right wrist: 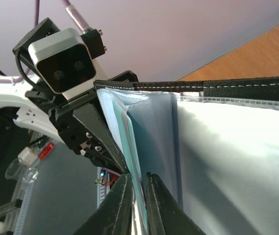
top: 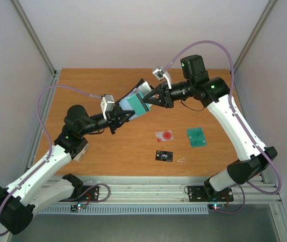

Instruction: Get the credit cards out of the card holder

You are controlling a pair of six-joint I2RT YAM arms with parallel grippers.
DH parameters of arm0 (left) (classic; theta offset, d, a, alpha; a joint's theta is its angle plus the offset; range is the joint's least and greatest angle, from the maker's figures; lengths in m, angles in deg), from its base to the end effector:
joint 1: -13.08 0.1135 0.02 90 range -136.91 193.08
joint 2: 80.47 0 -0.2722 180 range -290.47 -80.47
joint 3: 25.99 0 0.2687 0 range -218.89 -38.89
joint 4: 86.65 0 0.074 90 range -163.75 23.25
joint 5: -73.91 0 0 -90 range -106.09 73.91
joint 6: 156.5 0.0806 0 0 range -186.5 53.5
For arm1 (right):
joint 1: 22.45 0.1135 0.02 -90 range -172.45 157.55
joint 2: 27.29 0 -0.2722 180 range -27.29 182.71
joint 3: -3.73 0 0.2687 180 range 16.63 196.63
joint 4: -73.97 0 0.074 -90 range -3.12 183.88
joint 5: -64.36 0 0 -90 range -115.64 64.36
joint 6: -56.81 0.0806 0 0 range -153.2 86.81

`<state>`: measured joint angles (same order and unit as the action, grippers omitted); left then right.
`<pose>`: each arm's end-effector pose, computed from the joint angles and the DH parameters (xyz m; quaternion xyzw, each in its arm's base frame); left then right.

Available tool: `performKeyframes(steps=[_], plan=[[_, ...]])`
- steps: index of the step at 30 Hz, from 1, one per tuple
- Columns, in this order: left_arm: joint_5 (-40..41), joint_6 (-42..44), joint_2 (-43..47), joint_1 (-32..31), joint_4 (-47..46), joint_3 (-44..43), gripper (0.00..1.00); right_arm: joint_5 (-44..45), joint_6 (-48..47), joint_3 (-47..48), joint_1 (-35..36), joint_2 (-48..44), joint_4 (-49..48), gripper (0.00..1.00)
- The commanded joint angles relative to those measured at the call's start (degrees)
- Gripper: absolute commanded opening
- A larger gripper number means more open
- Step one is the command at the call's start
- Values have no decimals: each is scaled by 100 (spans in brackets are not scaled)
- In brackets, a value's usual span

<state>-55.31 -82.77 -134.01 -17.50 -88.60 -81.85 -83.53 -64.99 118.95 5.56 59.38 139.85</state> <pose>0.2003 -0.1776 0.3535 0.3239 0.6052 -0.4840 0.5428 0.2620 0.2167 0.4428 -0.5771 0.5728 0.4207 0.4023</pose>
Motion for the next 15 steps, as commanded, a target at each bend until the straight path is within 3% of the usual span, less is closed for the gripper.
performKeyframes(steps=[1,3,6,11,15], plan=[[-84,15,127,-32,-519,-8,0,-362,-17,-163,154,69,17,13],[-110,18,133,-34,-525,-11,0,-448,20,-242,153,33,-49,12],[-70,21,171,-32,-495,6,0,-474,56,-314,151,-81,-164,1],[-62,10,185,-35,-476,30,0,71,358,-652,-15,-465,-602,1],[-1,10,242,-34,-453,91,0,80,908,-1154,-739,-747,-944,1]])
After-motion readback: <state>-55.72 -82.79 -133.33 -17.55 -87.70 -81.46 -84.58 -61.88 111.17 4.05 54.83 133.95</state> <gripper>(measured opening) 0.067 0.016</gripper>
